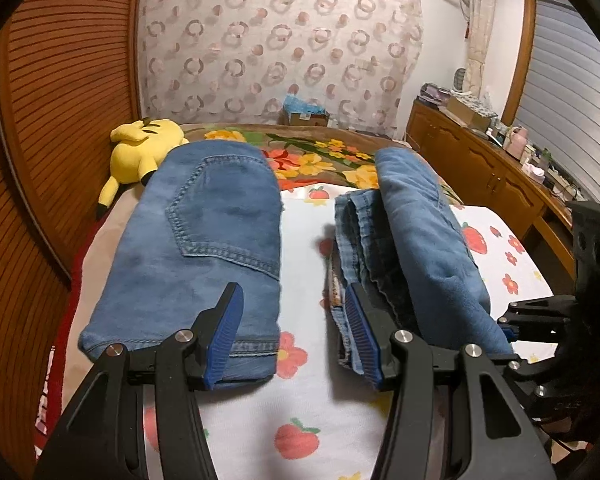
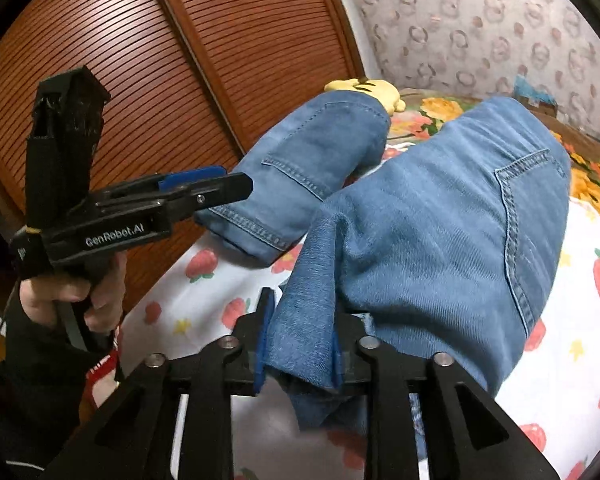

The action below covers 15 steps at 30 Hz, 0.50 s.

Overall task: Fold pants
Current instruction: 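Grasp the jeans leg with the right gripper and lay it beside the other leg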

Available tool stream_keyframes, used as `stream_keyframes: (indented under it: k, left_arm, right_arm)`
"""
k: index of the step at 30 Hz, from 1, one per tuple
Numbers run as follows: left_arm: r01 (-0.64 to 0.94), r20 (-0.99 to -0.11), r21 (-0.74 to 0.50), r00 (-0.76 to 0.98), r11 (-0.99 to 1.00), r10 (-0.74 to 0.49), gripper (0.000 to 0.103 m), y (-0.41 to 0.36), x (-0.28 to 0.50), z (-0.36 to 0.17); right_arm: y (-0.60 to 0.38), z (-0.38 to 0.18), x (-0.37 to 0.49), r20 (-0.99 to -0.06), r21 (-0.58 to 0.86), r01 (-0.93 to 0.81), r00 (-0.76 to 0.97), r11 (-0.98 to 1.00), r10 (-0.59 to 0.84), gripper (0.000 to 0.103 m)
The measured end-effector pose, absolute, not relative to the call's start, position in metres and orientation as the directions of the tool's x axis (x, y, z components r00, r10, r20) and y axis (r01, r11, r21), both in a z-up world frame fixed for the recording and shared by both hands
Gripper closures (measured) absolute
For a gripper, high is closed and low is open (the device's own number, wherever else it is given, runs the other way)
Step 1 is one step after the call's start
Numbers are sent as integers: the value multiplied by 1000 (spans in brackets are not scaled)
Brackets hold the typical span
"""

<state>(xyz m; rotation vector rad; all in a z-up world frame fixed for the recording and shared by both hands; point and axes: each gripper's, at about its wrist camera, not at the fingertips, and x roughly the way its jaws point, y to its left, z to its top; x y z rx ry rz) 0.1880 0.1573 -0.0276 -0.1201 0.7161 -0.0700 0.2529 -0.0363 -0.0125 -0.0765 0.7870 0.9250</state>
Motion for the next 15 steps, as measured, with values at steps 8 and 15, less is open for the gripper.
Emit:
stream_keyframes:
  k: [8,15]
  left_arm:
    - [57,-644,-120,755,991,-121,49,142,193,-21]
    - [103,-650,-111,745,989,-150,49,121,203,-17]
  right_arm:
    - [-52,17,208,-592,211,-739,424,639,685,54]
    - [-95,25,193,-559,152,-688,532,710,636,54]
